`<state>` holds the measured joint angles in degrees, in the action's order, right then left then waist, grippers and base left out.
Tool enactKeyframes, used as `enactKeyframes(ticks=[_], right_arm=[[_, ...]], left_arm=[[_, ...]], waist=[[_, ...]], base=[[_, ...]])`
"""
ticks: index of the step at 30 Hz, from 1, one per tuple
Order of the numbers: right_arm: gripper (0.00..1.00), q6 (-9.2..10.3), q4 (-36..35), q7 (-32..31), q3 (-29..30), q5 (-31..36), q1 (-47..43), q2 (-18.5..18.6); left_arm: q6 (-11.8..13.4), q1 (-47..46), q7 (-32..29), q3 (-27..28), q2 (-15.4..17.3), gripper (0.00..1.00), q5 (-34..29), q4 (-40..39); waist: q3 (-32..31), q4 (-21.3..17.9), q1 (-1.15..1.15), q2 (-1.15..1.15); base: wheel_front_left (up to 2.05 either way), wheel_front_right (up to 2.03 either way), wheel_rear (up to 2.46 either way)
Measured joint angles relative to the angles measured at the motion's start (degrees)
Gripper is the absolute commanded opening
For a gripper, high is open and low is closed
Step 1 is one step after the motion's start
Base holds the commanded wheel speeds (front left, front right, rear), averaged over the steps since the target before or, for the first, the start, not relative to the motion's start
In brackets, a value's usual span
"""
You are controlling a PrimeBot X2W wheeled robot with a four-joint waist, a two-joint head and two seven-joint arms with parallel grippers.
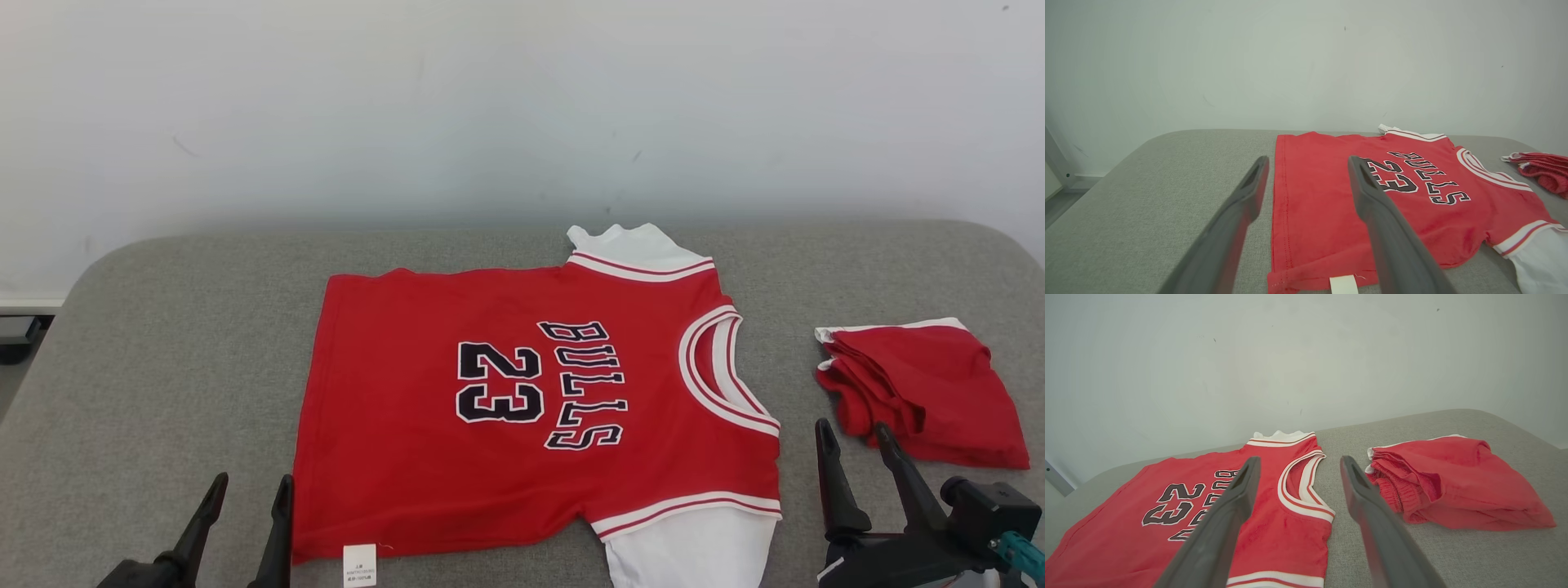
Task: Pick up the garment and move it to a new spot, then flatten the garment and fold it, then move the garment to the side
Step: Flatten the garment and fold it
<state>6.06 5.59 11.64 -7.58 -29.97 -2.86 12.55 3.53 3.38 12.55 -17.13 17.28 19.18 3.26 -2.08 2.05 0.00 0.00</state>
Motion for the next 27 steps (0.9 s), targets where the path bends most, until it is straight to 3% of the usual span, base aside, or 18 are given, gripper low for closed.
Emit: enactKeyframes(ticks=[12, 20, 27], right_arm=[[1.0, -0.52, 0.9, -0.2, 0.6, -2.0, 0.0, -1.9], [1.0, -0.32, 1.5, -13.7, -3.9, -5.1, -1.9, -2.7], [1.0, 0.76, 0.0, -23.6, -6.6, -2.6, -4.0, -1.6]], left_arm=[[0.0, 0.1, -1.8, -0.1, 0.4, 1.0, 0.1, -0.9], [-2.6, 0.9, -9.5, -3.0, -0.6, 1.0, 4.3, 1.1], [-3.1, -0.4, -19.8, -4.1, 1.6, 1.0, 4.6, 7.9]], waist=[[0.3, 0.2, 0.0, 0.0], [0.5, 0.2, 0.0, 0.0], [1.8, -0.1, 0.0, 0.0]], base=[[0.0, 0.0, 0.0], [0.0, 0.0, 0.0], [0.0, 0.0, 0.0]])
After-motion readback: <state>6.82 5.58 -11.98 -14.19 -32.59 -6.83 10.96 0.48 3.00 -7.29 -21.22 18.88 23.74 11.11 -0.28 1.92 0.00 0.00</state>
